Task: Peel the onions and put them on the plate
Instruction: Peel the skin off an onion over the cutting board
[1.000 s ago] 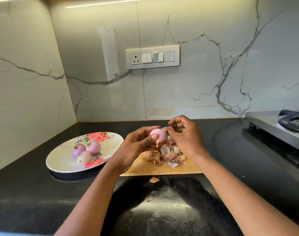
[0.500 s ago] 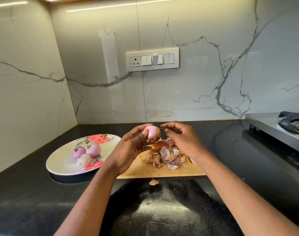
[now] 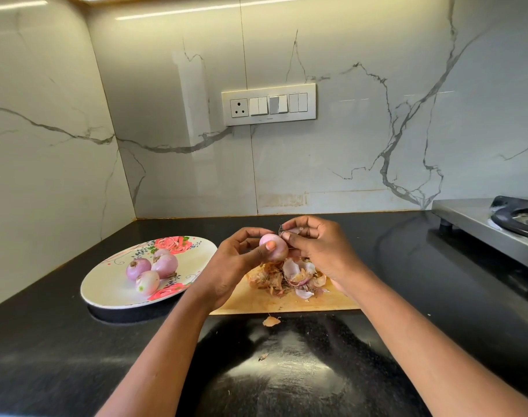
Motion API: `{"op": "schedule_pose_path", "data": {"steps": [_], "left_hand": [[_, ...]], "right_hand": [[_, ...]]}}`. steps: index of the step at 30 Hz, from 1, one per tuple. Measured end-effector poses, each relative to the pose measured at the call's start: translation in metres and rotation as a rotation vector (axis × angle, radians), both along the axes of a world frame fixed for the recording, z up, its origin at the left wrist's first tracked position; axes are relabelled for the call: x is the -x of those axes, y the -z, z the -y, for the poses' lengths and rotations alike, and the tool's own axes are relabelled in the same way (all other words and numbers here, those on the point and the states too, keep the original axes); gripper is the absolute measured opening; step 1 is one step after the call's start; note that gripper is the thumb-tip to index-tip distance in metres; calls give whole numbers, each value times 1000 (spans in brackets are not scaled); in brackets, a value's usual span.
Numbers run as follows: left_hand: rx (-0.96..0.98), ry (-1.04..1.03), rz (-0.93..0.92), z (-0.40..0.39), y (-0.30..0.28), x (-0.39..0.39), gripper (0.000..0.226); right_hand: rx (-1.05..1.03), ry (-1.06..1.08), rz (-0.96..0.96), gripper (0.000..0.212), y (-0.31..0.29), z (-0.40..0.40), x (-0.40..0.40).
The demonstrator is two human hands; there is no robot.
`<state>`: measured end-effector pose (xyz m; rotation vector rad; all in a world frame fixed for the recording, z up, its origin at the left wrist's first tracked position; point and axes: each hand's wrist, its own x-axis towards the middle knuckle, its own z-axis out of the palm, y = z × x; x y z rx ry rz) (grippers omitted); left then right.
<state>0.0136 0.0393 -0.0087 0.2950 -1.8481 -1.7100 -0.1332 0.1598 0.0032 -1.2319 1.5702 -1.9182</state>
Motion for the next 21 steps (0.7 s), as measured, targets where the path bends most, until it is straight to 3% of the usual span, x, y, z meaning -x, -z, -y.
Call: {"op": "schedule_pose_path", "data": {"steps": [3, 7, 9, 14, 21], "left_hand": [[-9, 28, -4, 1, -1, -2, 43], [-29, 80, -41, -3, -3, -2, 36], [-58, 26, -58, -3, -4, -2, 36], [-170, -131, -96, -1, -7, -4, 38], [-171, -107, -95, -3, -5, -1, 41]], "right_hand": [[-26, 32, -5, 13, 1, 1, -2], [5, 129, 151, 18, -5, -3, 7], [-31, 170, 11, 18, -4, -6, 13], [-229, 262, -588, 12, 10, 2, 6], [-20, 160, -500, 22, 2, 1, -7]]}}
